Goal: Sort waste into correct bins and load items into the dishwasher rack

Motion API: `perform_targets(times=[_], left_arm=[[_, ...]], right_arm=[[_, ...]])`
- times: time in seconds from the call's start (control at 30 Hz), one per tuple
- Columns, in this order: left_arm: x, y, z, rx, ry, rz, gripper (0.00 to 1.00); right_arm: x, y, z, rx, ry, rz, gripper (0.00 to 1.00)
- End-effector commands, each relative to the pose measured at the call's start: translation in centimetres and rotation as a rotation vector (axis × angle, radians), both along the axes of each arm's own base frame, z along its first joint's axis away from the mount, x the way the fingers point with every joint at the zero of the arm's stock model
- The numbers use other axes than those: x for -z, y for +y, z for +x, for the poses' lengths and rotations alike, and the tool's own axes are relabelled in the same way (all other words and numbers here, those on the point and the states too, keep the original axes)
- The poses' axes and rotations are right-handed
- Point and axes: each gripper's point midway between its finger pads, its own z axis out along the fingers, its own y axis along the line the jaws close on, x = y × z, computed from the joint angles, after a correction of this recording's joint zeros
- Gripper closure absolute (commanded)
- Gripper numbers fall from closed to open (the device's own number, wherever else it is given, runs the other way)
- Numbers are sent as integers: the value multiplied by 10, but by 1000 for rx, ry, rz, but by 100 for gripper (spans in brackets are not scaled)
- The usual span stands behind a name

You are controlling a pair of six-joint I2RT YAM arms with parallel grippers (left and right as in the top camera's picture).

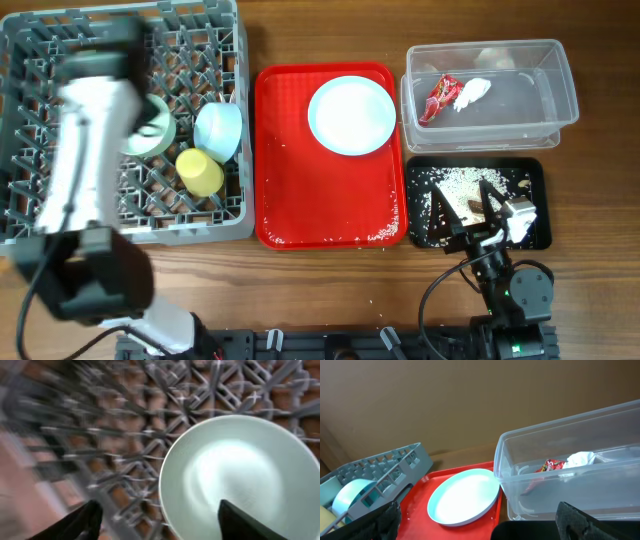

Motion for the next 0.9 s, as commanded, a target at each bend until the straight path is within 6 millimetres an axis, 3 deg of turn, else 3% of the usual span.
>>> perform_targets(times=[0.0, 0.1, 0.23, 0.47, 0.53, 0.6, 0.63, 0.77, 0.87], left_arm=[[4, -18, 14, 221, -141, -513, 26], [9, 0, 10, 278, -150, -552, 29], [25, 3, 12, 346, -120, -581, 39], [69, 26, -4, 245, -12, -569, 51], [76, 31, -5, 212, -19, -575, 58], [76, 32, -3, 203, -41, -585, 77], [75, 30, 0, 208, -57, -597, 92], [62, 29, 2, 218, -77, -589, 96], [37, 37, -3, 166, -80, -485, 96]], right_arm=[[-2, -2, 0, 7, -12, 8, 0], [-2, -2, 0, 7, -12, 8, 0], [-2, -2, 0, 7, -12, 8, 0], [-2, -2, 0, 7, -12, 8, 0], [-2, -2, 0, 7, -12, 8, 0], [-2, -2, 0, 7, -12, 8, 0], [-2, -2, 0, 7, -12, 8, 0], [-2, -2, 0, 7, -12, 8, 0], [-2, -2, 0, 7, -12, 8, 0]])
